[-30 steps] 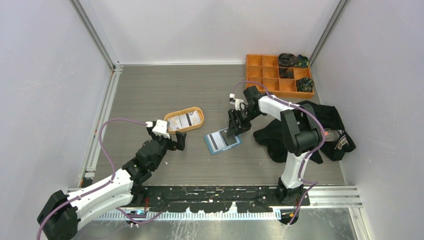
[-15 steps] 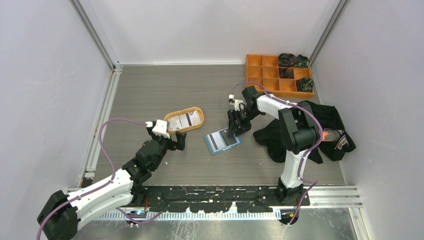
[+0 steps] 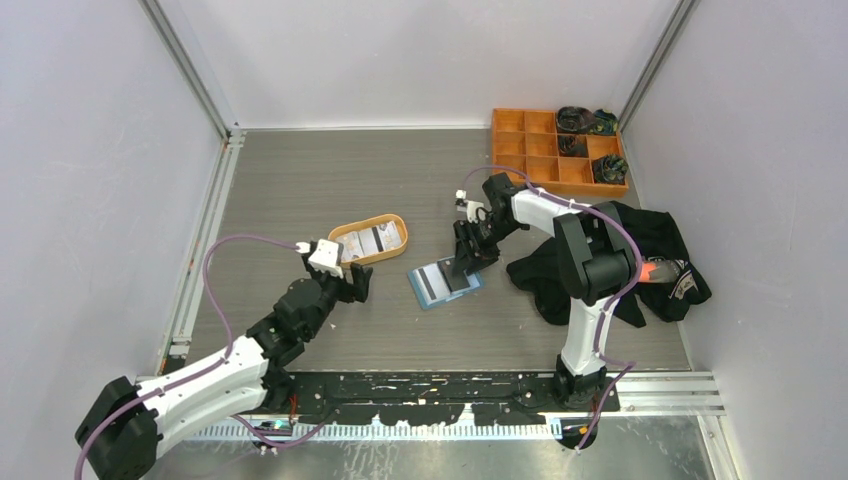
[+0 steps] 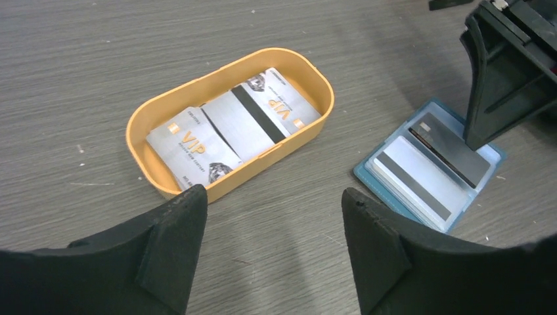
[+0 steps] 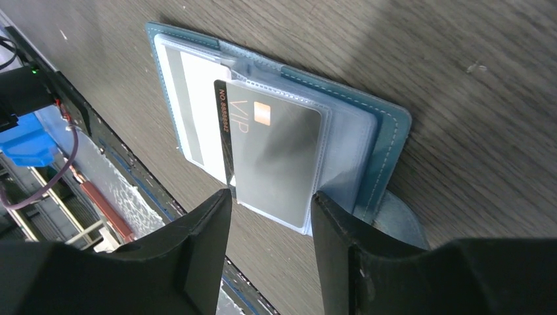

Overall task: Put the credit cards into the card holder
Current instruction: Turn over the card holder at the center of the board.

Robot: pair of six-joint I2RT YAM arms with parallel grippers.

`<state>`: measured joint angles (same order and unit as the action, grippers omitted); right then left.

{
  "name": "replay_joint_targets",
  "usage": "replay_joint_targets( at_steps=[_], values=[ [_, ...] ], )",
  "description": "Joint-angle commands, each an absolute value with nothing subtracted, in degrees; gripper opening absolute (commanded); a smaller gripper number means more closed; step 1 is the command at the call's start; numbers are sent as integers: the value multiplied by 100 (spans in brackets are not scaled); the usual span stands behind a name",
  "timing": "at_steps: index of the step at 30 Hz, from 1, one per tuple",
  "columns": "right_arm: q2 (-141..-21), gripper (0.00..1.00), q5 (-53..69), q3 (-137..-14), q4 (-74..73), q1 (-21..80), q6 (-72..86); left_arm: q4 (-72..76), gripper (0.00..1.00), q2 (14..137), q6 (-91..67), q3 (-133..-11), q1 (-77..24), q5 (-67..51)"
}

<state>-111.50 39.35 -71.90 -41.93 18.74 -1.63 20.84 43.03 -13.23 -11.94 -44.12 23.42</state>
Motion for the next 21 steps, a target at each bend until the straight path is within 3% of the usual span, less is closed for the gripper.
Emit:
replay_joint_targets(
  at_steps=[1, 7, 13, 21],
  values=[
    [-11142, 53, 4287, -7345, -4197, 1917, -115, 2182, 67, 4513, -1796, -1581, -4391, 1665],
    [-11166, 52, 4402, -7356, -4175, 1924, -64, 2671, 33, 5438, -2932, -1806, -4395, 563],
    [-11192, 52, 4444, -7348, -4138, 1918, -20, 3328, 24, 6813, -3717, -2231, -4471, -298],
    [-11209, 50, 4404, -7355, -4121, 1925, -9, 4098, 23, 8129, -4280, -2674, -4687, -549]
  ],
)
